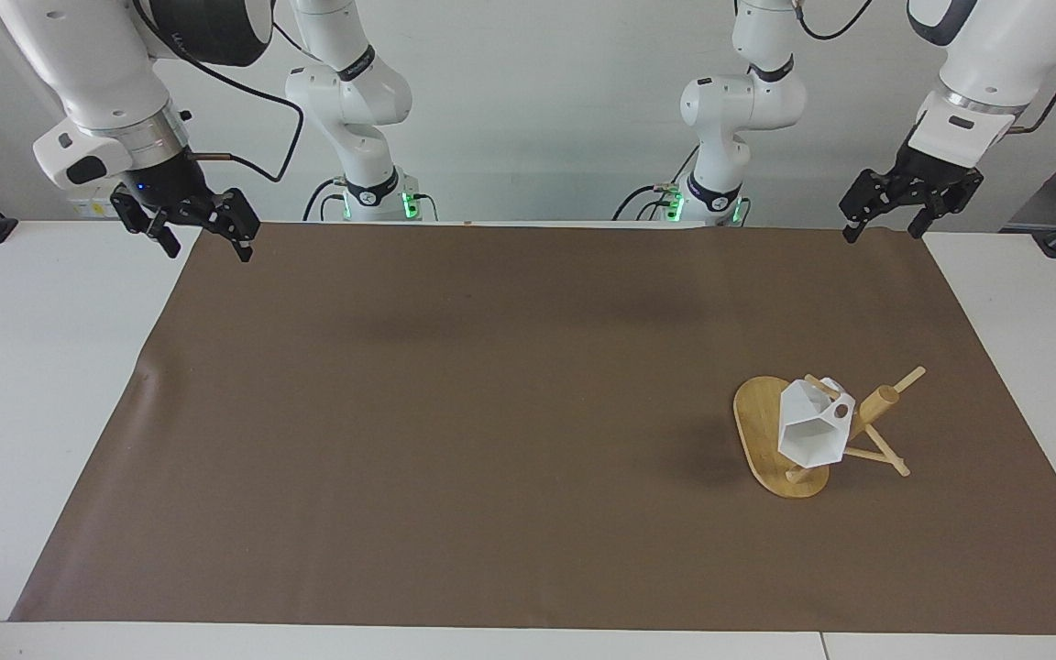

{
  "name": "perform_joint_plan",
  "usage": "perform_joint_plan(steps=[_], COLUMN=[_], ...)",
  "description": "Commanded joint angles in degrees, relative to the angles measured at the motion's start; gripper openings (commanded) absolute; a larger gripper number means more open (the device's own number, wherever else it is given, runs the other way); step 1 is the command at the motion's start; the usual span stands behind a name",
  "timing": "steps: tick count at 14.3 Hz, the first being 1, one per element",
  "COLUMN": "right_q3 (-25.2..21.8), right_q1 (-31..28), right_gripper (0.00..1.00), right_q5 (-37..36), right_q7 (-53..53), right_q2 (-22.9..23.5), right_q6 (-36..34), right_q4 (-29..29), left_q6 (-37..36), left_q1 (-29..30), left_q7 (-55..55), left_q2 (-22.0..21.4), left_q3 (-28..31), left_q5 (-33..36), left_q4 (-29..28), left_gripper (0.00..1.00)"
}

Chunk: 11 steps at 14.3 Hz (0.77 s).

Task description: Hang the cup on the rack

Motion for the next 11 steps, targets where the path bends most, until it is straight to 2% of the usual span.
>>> perform_joint_plan(steps=[1,8,11], right_q3=[0.3,0.3,0.3], right_q1=[-0.2,-0.2,-0.2], right_gripper=[1.0,1.0,1.0], right_q5=[-0.2,-0.2,-0.2], right_q7=[-1.3,-1.3,-1.3], right_q2=[-0.6,-0.6,-0.6], right_q6=[0.4,0.4,0.4], right_q4=[-0.9,-1.0,-1.0], left_q6=[0.0,-1.2,-1.1], left_q1=[0.5,-0.4,-0.4], left_q7=[-0.6,0.6,6.1], left_q2=[-0.9,-1.0,-1.0], left_q3=[-0.3,-0.7,-0.8], left_q5=[-0.3,-0.4,-0.4], left_q4=[-1.0,-0.7,-0.8], left_gripper=[1.0,1.0,1.0])
